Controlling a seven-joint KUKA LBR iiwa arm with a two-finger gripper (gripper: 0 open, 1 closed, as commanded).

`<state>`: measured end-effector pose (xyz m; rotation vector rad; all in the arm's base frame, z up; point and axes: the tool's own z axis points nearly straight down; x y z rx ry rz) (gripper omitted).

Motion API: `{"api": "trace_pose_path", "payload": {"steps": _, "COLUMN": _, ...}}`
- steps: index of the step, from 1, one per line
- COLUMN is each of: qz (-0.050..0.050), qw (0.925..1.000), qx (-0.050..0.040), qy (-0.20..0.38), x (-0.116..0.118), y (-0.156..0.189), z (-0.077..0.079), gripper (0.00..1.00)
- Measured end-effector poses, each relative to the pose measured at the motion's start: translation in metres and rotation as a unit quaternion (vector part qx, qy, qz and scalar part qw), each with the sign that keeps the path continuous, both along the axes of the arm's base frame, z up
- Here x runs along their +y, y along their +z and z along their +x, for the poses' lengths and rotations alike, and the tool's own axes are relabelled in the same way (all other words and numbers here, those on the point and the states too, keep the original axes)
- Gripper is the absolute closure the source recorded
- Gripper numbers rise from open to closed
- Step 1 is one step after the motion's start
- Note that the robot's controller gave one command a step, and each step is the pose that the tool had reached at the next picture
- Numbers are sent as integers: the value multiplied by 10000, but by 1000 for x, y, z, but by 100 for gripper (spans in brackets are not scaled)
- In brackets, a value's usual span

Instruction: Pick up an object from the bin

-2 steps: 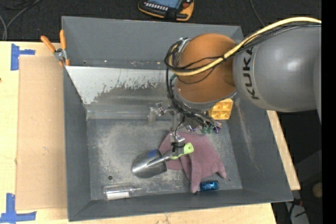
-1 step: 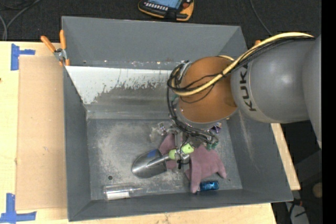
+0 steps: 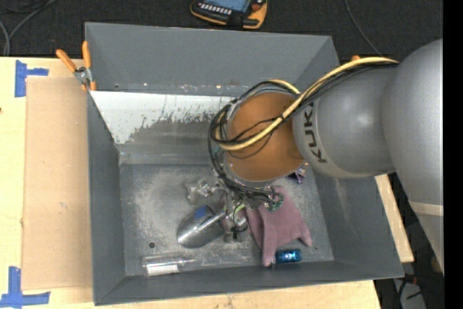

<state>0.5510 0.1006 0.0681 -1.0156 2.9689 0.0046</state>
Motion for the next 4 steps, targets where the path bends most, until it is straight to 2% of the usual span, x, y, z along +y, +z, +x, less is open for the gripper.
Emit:
{"api": "trace_pose_path", "payload": {"steps": 1, "qz": -7, "qw": 9988, "qx": 70, "qy": -491, "x": -10, "y": 2, "z": 22, "gripper": 100}}
{"api": "trace_pose_path", "payload": {"steps": 2, "qz": -7, "qw": 9987, "qx": 70, "qy": -500, "x": -10, "y": 2, "z": 22, "gripper": 100}}
{"api": "trace_pose_path", "payload": {"steps": 3, "qz": -16, "qw": 9987, "qx": 118, "qy": -502, "x": -10, "y": 40, "z": 19, "gripper": 100}}
{"api": "trace_pose_path", "payload": {"steps": 4, "qz": -12, "qw": 9987, "qx": 86, "qy": -504, "x": -10, "y": 77, "z": 21, "gripper": 100}}
